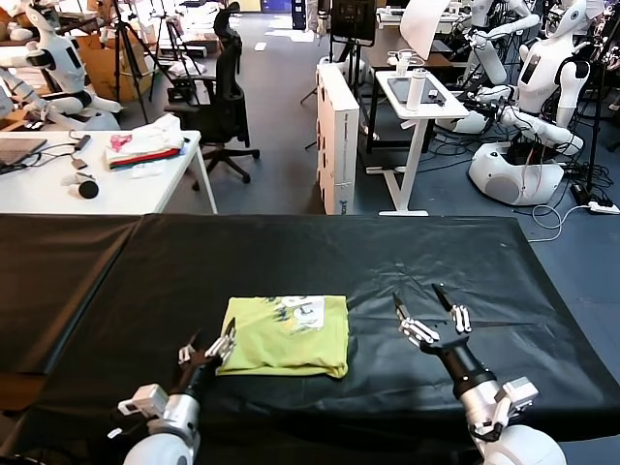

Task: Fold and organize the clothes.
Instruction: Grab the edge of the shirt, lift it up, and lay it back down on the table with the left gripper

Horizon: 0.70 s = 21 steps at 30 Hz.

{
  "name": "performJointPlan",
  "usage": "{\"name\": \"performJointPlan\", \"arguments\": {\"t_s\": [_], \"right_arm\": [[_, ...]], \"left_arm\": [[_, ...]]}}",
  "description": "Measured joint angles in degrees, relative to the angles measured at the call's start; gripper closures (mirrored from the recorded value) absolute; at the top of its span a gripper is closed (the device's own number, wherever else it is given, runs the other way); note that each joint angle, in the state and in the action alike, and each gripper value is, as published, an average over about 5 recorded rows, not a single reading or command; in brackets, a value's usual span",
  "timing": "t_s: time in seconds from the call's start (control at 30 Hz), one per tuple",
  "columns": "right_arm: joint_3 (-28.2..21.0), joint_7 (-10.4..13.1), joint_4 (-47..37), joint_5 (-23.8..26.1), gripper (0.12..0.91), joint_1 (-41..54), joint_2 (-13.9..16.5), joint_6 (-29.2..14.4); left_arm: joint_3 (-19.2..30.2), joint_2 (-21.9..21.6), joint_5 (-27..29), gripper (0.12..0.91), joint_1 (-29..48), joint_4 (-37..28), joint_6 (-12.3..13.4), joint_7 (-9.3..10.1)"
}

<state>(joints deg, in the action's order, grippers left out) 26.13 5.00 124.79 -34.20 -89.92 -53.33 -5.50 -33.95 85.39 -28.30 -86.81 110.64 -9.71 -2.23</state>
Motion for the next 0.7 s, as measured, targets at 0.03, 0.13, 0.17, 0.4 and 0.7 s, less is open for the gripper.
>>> {"name": "performJointPlan", "arguments": {"t_s": [0.03,0.13,0.17,0.4,0.7], "right_arm": [[0.0,0.0,0.0,0.0,0.118,0.0,0.0,0.0],[0.1,0.0,-0.1,0.0,0.118,0.0,-0.1,0.0],[0.1,0.0,-0.2,0.0,0.118,0.0,-0.2,0.0],[0.0,0.0,-0.5,0.2,0.118,0.2,-0.4,0.1],[-0.3,0.0,-1.3,0.7,0.118,0.9,-0.6,0.2]], "left_arm": [[0.1,0.1,0.0,0.123,0.0,-0.2,-0.1,0.01],[0.5,0.3,-0.1,0.123,0.0,-0.5,-0.3,0.03],[0.6,0.4,-0.2,0.123,0.0,-0.5,-0.3,0.03],[1.1,0.7,-0.4,0.193,0.3,-0.9,-0.5,0.01],[1.2,1.3,-1.0,0.686,-0.1,-0.6,-0.8,-0.37]]}}
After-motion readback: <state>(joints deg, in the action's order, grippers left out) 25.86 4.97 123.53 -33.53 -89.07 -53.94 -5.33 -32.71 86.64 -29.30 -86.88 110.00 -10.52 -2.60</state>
